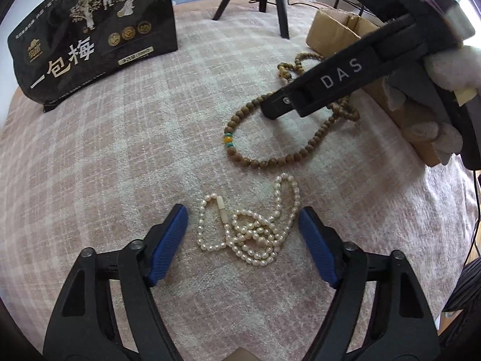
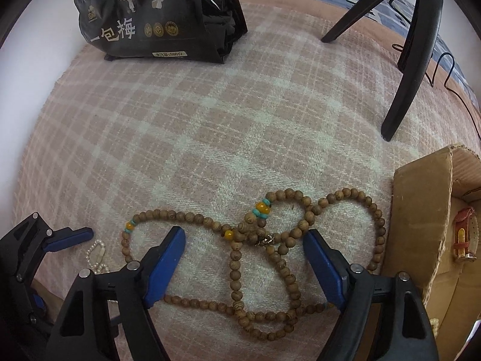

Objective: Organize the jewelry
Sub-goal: 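Grasp the pearl necklace with the left tool while the right tool grasps the wooden bead necklace, then carry the pearl necklace with the left tool while the right tool carries the wooden necklace over the box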

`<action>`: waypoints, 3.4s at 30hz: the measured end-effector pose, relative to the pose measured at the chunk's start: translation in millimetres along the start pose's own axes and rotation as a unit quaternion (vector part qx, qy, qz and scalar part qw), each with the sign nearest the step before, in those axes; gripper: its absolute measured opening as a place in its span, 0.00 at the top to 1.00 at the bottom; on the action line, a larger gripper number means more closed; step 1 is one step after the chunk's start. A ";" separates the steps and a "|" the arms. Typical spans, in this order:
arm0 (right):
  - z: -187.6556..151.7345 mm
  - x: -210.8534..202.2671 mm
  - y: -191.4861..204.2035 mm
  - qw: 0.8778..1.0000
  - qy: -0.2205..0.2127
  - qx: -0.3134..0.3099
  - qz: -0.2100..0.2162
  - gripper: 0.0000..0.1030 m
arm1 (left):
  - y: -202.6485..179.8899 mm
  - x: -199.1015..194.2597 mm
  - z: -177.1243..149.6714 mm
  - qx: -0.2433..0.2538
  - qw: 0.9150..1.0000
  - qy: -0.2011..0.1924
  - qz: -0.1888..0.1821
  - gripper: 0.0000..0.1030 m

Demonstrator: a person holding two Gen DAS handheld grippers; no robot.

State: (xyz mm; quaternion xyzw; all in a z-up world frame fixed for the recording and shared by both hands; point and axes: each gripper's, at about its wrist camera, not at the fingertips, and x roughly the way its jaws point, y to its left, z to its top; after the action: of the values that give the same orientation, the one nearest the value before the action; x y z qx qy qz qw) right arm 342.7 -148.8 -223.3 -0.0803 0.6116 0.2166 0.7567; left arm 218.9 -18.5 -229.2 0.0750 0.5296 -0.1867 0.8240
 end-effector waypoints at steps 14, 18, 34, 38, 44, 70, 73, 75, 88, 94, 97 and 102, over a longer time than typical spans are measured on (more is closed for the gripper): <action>-1.8 -5.1 -10.5 1.000 -0.009 -0.012 -0.007 0.69 | -4.1 -1.6 0.4 0.009 1.000 -0.012 0.010 0.91; -7.5 -5.6 -8.2 1.000 -0.019 -0.011 -0.002 0.86 | -4.8 -1.4 0.4 0.006 1.000 -0.017 0.008 0.92; -62.9 -50.7 20.5 0.997 -0.068 0.004 0.024 0.90 | 1.3 -30.7 -6.2 -0.021 0.999 -0.044 0.019 0.95; -73.0 -68.4 21.8 0.996 -0.082 0.009 0.026 0.90 | 0.7 -44.2 -7.5 -0.024 0.998 -0.058 0.022 0.95; -75.1 -90.4 17.9 0.994 -0.101 0.011 0.026 0.90 | -3.7 -62.3 -5.6 -0.027 0.996 -0.076 0.023 0.95; -146.0 -218.7 -2.3 0.979 -0.204 0.028 0.015 0.90 | -67.6 -148.8 24.0 -0.009 0.987 -0.159 0.011 0.95; -156.3 -234.9 -8.8 0.976 -0.216 0.032 0.012 0.90 | -76.6 -153.4 29.4 -0.005 0.986 -0.164 0.007 0.95; -163.0 -246.3 -15.2 0.974 -0.223 0.037 0.010 0.90 | -83.8 -155.6 33.6 -0.001 0.986 -0.168 0.004 0.95; -198.9 -302.7 -66.1 0.962 -0.260 0.075 -0.015 0.90 | -125.5 -156.0 68.8 0.015 0.984 -0.179 -0.019 0.95; -208.8 -308.9 -87.3 0.961 -0.262 0.088 -0.023 0.90 | -144.2 -146.7 86.8 0.022 0.983 -0.180 -0.027 0.95; -211.2 -307.5 -95.8 0.960 -0.261 0.093 -0.024 0.90 | -151.2 -139.0 96.8 0.023 0.983 -0.179 -0.030 0.95; -211.2 -300.6 -105.8 0.961 -0.257 0.098 -0.021 0.90 | -161.9 -123.7 113.9 0.028 0.984 -0.175 -0.032 0.95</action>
State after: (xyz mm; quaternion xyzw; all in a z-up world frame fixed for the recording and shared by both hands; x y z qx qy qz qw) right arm 152.1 -394.0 -0.3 0.0402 0.4128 0.1528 0.8970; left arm 206.7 -175.6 -57.0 0.0474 0.3739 -0.2376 0.8953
